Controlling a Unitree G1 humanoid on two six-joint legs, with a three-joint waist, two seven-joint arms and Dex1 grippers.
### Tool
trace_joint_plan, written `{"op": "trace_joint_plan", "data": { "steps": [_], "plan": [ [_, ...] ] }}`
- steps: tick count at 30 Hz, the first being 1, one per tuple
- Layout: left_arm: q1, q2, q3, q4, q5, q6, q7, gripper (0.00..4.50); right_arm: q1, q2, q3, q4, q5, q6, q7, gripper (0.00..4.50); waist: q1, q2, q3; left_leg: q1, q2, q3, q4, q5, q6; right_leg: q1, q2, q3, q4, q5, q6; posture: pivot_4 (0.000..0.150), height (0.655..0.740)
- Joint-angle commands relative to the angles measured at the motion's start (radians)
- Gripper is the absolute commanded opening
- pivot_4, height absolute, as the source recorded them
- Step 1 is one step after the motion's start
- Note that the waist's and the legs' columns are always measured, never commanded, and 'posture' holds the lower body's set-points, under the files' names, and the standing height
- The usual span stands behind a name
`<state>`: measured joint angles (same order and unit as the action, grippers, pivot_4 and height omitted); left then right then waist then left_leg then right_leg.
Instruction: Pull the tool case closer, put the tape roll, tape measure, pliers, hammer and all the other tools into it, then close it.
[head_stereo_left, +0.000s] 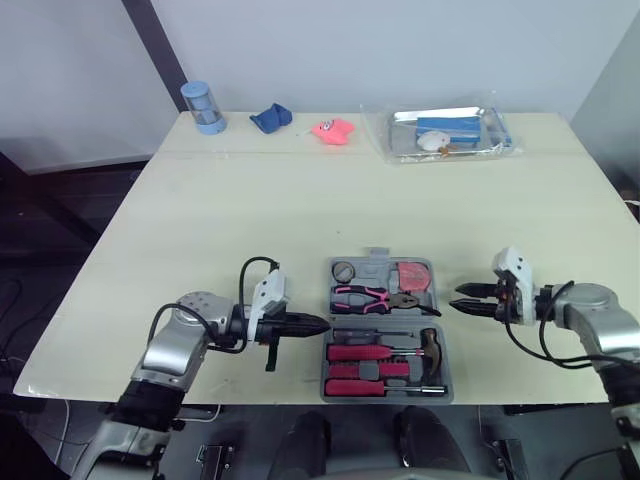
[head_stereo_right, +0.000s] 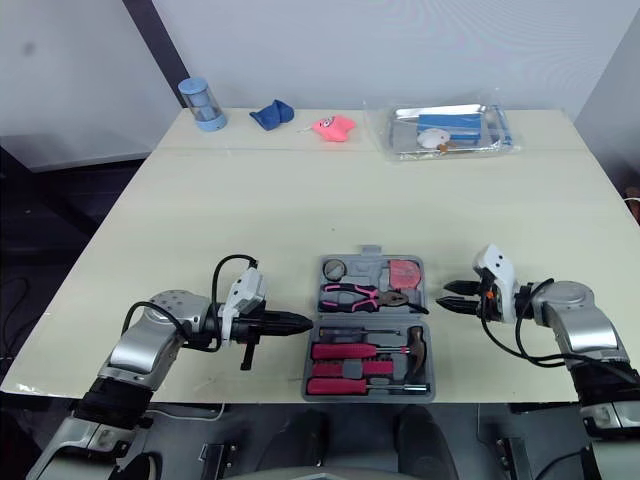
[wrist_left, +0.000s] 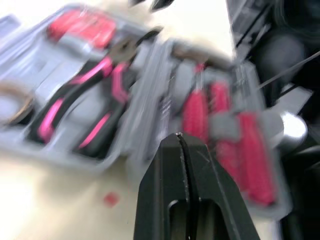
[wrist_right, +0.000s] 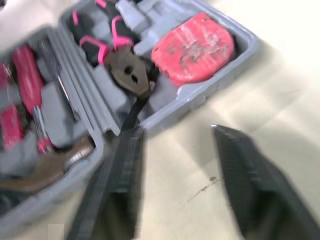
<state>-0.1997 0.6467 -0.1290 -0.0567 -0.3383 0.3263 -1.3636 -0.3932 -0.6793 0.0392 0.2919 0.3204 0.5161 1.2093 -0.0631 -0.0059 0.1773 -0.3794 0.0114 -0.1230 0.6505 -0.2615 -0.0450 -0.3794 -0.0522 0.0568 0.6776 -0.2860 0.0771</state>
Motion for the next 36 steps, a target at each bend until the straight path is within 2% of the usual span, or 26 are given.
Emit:
{"op": "trace_joint_plan", "data": {
  "steps": [1,2,9,18,27,36],
  "plan": [
    [0.019,-0.008,-0.071,-0.100,0.013,0.013,0.023,0.00,-0.120,0.030,0.000,0.126,0.021,0.128,-0.011,3.99,-0.003,0.000,0.000,0.000,0.000,0.001,0.000,0.000,0.000,0.000,0.000,0.001,0.000,0.000,0.000,0.150,0.7400],
    [0.021,-0.010,-0.100,-0.096,0.041,-0.004,0.032,0.00,-0.155,0.043,0.016,0.172,0.005,0.140,-0.013,4.43,-0.002,0.000,0.000,0.000,0.000,0.001,0.000,0.000,0.000,0.000,0.000,0.001,0.000,0.000,0.000,0.150,0.7400],
    [0.018,-0.028,-0.247,-0.024,0.189,-0.103,0.084,0.00,-0.366,0.136,0.091,0.476,-0.091,0.128,-0.013,4.43,-0.006,0.001,0.000,0.000,0.000,0.001,-0.001,0.000,0.000,0.000,0.000,0.001,-0.001,0.000,0.000,0.150,0.7400],
    [0.001,-0.036,-0.289,0.098,0.259,-0.195,0.112,0.00,-0.467,0.238,0.046,0.637,-0.056,0.164,0.116,4.43,-0.006,0.001,0.000,0.001,0.000,0.001,-0.001,0.000,0.000,0.000,0.000,0.001,0.000,0.000,0.000,0.150,0.7400],
    [0.019,-0.022,-0.284,0.105,0.252,-0.210,0.120,0.00,-0.465,0.266,-0.068,0.635,0.031,0.196,0.195,4.43,-0.009,0.002,-0.001,0.001,0.000,0.001,-0.001,0.000,0.000,0.000,0.000,0.001,0.000,0.000,0.000,0.150,0.7400],
    [0.072,-0.045,-0.191,0.049,0.173,-0.264,0.174,0.00,-0.337,0.210,-0.087,0.382,0.140,0.264,0.366,4.43,-0.007,0.002,0.000,0.001,0.000,0.000,-0.001,0.000,0.000,0.000,0.000,0.000,0.000,0.000,0.000,0.150,0.7400]
  ]
}}
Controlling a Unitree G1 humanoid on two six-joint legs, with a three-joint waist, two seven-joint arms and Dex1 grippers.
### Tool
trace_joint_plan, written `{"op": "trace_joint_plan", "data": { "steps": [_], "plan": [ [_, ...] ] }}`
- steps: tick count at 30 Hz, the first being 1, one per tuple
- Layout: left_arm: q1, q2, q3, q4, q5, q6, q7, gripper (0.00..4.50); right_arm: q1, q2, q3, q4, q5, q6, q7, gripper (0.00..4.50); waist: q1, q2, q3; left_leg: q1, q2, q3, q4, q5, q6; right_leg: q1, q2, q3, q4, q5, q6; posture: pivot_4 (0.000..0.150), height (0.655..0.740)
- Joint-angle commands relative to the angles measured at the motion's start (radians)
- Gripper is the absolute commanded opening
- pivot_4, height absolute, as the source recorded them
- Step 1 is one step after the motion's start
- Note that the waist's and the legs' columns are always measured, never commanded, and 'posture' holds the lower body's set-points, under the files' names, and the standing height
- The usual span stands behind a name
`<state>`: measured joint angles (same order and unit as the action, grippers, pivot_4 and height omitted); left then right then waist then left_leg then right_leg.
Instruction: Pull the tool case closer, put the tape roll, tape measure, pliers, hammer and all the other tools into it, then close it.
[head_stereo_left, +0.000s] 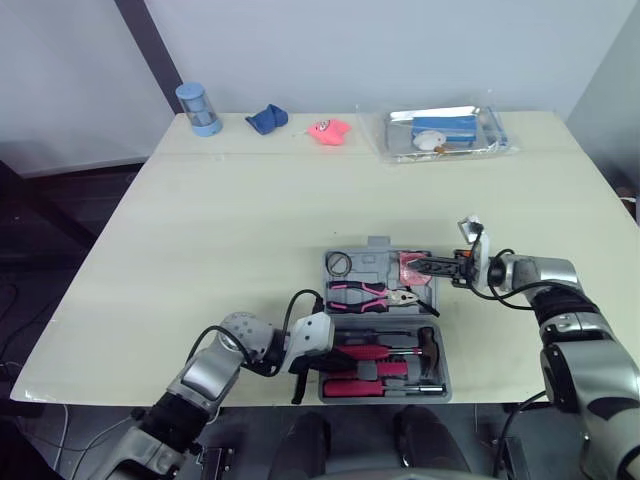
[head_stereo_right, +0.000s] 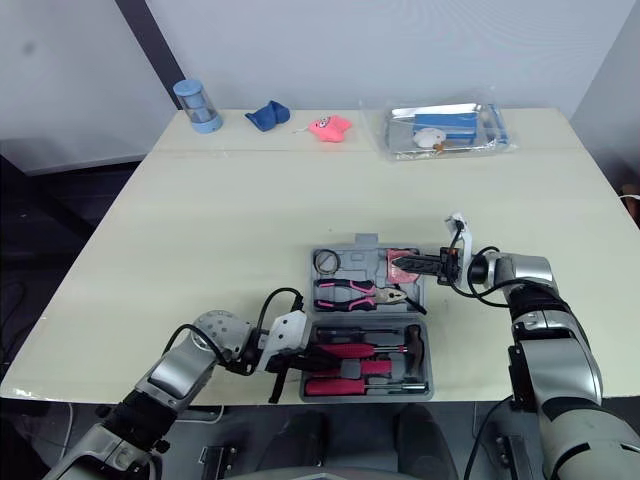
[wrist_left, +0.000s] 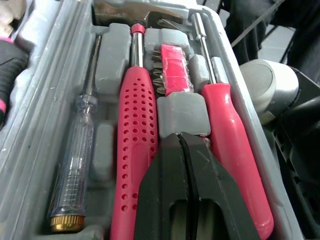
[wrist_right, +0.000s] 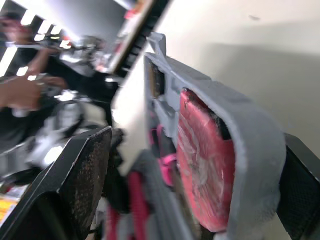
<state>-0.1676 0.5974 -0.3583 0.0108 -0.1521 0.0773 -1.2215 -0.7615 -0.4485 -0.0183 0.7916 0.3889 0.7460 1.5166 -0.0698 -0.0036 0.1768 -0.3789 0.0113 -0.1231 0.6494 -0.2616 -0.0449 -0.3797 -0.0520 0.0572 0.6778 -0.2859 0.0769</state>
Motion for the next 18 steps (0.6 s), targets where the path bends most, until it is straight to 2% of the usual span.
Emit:
{"op": "trace_joint_plan", "data": {
  "steps": [1,4,7,12,18],
  "plan": [
    [0.053,0.010,0.052,-0.035,-0.020,-0.022,0.039,0.00,0.051,-0.027,-0.037,-0.162,0.093,0.051,0.064,4.43,0.000,0.000,0.000,0.000,0.000,0.000,0.000,0.000,0.000,0.000,0.000,0.000,0.000,0.000,0.000,0.150,0.7400],
    [0.088,0.034,0.087,-0.077,-0.039,-0.034,0.045,0.00,0.103,-0.047,-0.047,-0.276,0.148,0.100,0.065,4.43,0.001,0.000,0.000,0.000,0.000,0.000,0.000,0.000,0.000,0.000,0.000,0.000,0.000,0.000,0.000,0.150,0.7400],
    [0.181,0.126,0.163,-0.148,-0.060,-0.077,0.022,0.00,0.200,-0.100,-0.064,-0.462,0.229,0.179,0.074,4.43,0.002,0.001,0.001,-0.001,0.000,-0.001,0.000,0.000,0.000,0.000,0.000,-0.001,0.000,0.000,0.000,0.150,0.7400],
    [0.326,0.243,0.321,-0.221,-0.181,-0.021,-0.013,0.00,0.372,-0.201,-0.072,-0.734,0.355,0.289,0.068,4.43,0.009,0.002,0.002,-0.002,0.000,0.000,-0.001,0.000,0.000,-0.002,-0.001,-0.001,-0.001,0.000,0.000,0.150,0.7400],
    [0.386,0.272,0.490,-0.191,-0.315,0.075,-0.004,0.00,0.591,-0.284,-0.143,-0.921,0.377,0.195,-0.001,4.43,0.028,0.002,0.003,-0.002,0.000,0.001,-0.001,0.000,0.000,-0.001,-0.001,-0.001,-0.002,0.000,0.000,0.150,0.7400]
  ]
}}
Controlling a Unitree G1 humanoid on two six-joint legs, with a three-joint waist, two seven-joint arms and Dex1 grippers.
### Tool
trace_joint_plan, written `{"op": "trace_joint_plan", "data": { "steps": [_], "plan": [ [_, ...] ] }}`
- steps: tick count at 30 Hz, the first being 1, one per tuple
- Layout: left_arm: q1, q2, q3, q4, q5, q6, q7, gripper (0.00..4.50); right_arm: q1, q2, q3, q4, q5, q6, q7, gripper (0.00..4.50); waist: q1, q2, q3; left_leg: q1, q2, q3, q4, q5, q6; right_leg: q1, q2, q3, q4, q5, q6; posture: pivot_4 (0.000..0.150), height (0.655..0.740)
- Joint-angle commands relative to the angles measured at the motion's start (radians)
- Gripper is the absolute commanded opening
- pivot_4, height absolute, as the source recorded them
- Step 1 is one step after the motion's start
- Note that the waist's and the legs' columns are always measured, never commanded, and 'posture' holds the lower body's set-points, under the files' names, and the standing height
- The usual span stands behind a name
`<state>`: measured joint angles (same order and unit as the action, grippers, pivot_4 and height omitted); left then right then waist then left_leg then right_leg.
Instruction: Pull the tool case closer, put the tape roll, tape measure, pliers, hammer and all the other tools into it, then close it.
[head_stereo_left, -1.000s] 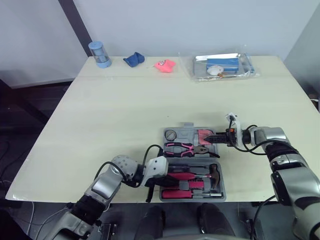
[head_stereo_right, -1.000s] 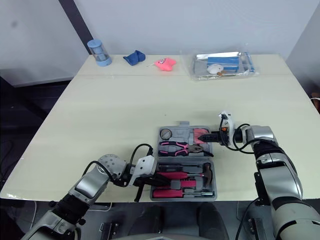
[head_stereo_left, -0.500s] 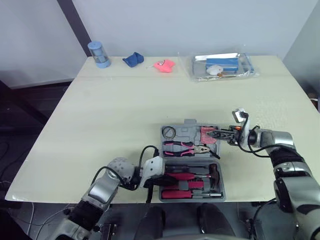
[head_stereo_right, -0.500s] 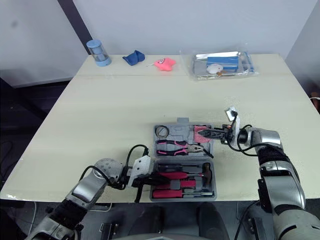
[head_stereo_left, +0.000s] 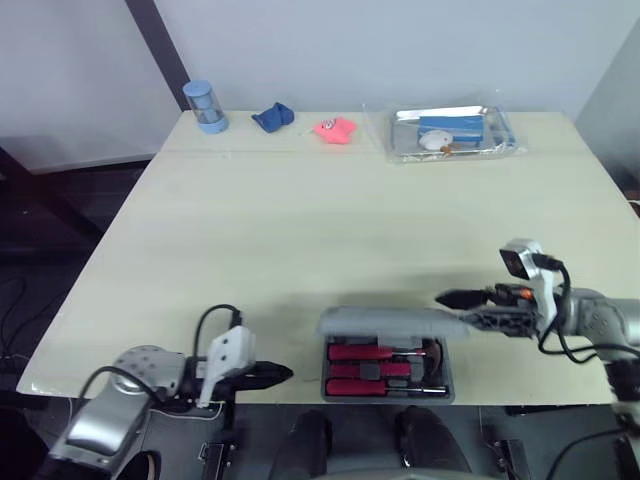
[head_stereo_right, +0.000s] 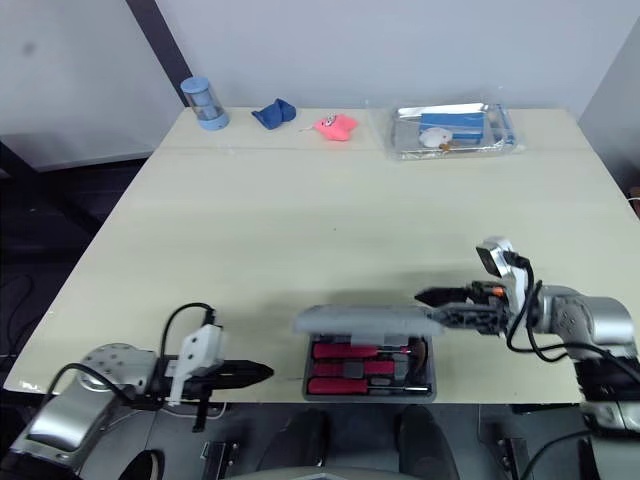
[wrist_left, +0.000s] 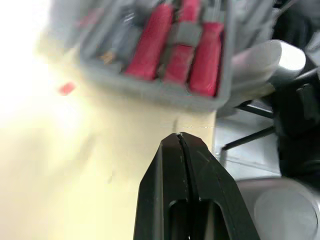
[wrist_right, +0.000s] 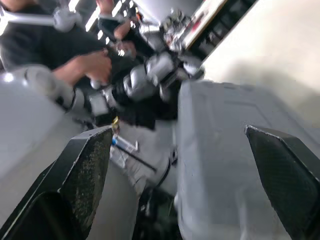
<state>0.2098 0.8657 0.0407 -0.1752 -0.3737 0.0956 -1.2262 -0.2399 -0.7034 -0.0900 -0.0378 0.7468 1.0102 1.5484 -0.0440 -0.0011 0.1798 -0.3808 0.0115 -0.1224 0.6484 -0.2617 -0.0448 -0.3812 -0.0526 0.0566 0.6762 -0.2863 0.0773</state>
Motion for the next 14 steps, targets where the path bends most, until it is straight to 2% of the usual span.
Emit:
{"op": "trace_joint_plan", "data": {
  "steps": [1,2,5,8,14],
  "plan": [
    [0.004,0.001,0.124,0.002,-0.126,0.093,0.013,0.00,0.116,-0.031,-0.103,-0.116,-0.004,-0.129,-0.058,4.43,0.003,-0.001,0.000,0.000,0.000,0.000,0.000,0.000,0.000,0.000,0.000,0.000,0.000,0.000,0.000,0.150,0.7400],
    [-0.001,-0.001,0.150,0.008,-0.146,0.111,0.019,0.00,0.160,-0.034,-0.136,-0.134,-0.025,-0.188,-0.080,4.43,0.005,-0.001,0.000,0.000,0.000,0.000,0.000,0.000,0.000,0.000,0.000,-0.001,0.000,0.000,0.000,0.150,0.7400],
    [-0.028,-0.006,0.226,0.031,-0.191,0.164,0.053,1.40,0.285,-0.016,-0.246,-0.136,-0.135,-0.456,-0.144,4.50,0.005,-0.001,0.001,0.000,0.000,0.000,0.000,0.000,0.000,0.000,0.000,-0.001,-0.001,0.000,0.000,0.150,0.7400],
    [-0.043,-0.017,0.276,0.062,-0.169,0.161,0.112,2.51,0.364,-0.007,-0.323,-0.081,-0.221,-0.697,-0.174,4.50,0.004,-0.002,0.001,0.000,0.000,0.000,0.000,0.000,0.000,0.000,0.000,0.000,-0.001,0.000,0.000,0.150,0.7400],
    [-0.051,-0.008,0.301,0.125,-0.141,0.168,0.132,2.51,0.415,-0.002,-0.381,0.040,-0.263,-0.933,-0.187,4.50,-0.003,-0.003,0.002,0.002,0.001,0.002,-0.001,0.000,0.000,0.001,0.000,0.001,0.000,0.000,0.000,0.150,0.7400]
  ]
}}
